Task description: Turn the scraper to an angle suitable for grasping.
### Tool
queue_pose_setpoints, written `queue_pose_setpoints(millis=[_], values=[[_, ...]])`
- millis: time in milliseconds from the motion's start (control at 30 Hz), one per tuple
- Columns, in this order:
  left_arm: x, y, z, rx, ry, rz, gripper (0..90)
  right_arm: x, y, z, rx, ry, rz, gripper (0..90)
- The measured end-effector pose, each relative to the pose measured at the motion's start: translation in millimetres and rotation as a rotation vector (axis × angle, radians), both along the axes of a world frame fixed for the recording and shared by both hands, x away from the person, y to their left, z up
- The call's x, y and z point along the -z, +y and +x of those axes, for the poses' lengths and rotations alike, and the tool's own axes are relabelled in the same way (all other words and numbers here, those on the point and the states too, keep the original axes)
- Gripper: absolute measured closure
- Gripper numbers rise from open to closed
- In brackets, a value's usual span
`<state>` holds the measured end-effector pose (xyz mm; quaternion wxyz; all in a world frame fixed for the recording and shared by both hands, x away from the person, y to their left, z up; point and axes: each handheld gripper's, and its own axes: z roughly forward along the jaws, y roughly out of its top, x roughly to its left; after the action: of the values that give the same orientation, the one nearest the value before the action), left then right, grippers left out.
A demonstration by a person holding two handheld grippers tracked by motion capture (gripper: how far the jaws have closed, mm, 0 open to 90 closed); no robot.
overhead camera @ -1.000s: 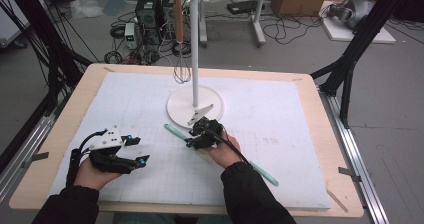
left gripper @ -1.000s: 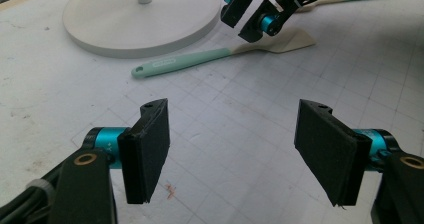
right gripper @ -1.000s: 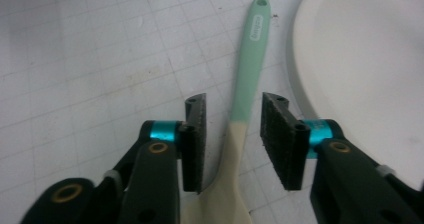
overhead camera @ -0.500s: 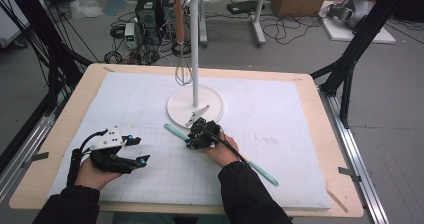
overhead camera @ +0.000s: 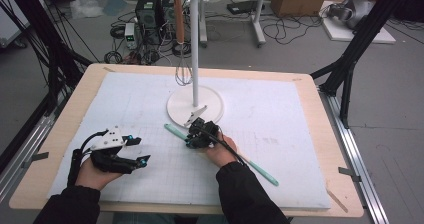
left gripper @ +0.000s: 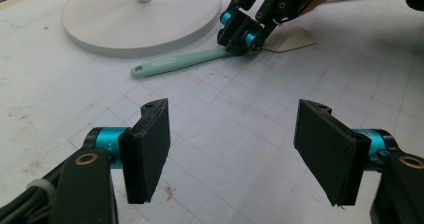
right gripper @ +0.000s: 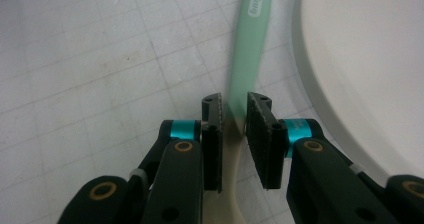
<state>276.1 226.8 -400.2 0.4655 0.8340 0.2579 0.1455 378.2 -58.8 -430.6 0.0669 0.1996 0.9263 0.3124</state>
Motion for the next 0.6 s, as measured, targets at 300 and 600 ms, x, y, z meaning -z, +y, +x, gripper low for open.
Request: queue_pose_setpoints(millis=[300, 600], values=[[-0.8, -1.0, 0.7, 0.0, -0.004, -0.01, 30.7, 0.1, 2.7, -2.3, 0.026, 0.0, -0.011, 76.7], [-0.9, -2.1, 0.3, 0.004, -0.007, -0.015, 30.8, -0.1, 3.3, -3.4, 0.063, 0.016, -0.008, 78.8]])
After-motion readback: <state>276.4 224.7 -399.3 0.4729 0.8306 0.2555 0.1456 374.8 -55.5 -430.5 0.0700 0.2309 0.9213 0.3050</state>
